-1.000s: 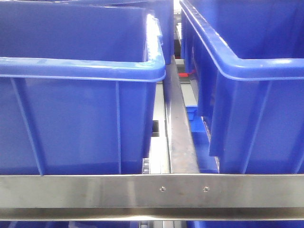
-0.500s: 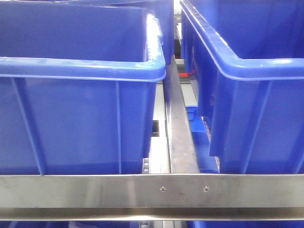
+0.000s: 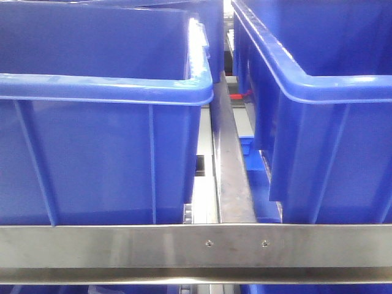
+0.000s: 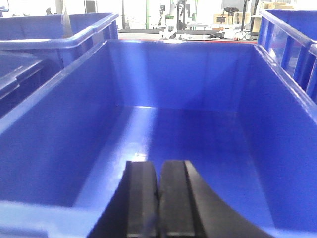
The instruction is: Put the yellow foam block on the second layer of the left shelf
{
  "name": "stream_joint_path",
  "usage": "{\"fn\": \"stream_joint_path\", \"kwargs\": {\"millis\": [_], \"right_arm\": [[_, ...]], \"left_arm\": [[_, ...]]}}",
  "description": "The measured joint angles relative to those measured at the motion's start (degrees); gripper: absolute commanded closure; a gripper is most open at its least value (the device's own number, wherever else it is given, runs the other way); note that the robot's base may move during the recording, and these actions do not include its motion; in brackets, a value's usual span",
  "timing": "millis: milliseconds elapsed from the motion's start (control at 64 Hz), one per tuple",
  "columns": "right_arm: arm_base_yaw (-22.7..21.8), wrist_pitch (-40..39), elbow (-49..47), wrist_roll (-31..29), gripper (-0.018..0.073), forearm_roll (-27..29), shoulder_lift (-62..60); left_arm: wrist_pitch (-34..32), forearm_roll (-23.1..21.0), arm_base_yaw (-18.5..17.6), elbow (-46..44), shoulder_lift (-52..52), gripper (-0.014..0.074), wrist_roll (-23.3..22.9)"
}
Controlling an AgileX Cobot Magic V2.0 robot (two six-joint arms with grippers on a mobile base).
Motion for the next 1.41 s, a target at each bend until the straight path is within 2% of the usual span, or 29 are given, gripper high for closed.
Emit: {"fn": "stream_joint_path", "kwargs": {"millis": [188, 391, 609, 1406], "right_arm": [[-1.9, 0.5, 4.9, 0.0, 0.0505, 2.9, -7.0], [-1.9, 3.8, 6.4, -0.8, 0.0505, 2.9, -13.5], [-1.9, 4.1, 6.4, -2.5, 0.0505, 2.9, -13.8], [-1.9, 4.0, 6.4, -2.8, 0.0505, 3.2, -13.8]], "left_arm": [[0.0, 0.0, 0.0, 0.0, 0.0, 0.0472, 0.0], [0.0, 0.0, 0.0, 0.0, 0.0, 0.0472, 0.0], [0.0, 0.0, 0.0, 0.0, 0.0, 0.0472, 0.0], [0.0, 0.0, 0.0, 0.0, 0.0, 0.0472, 0.0]]}}
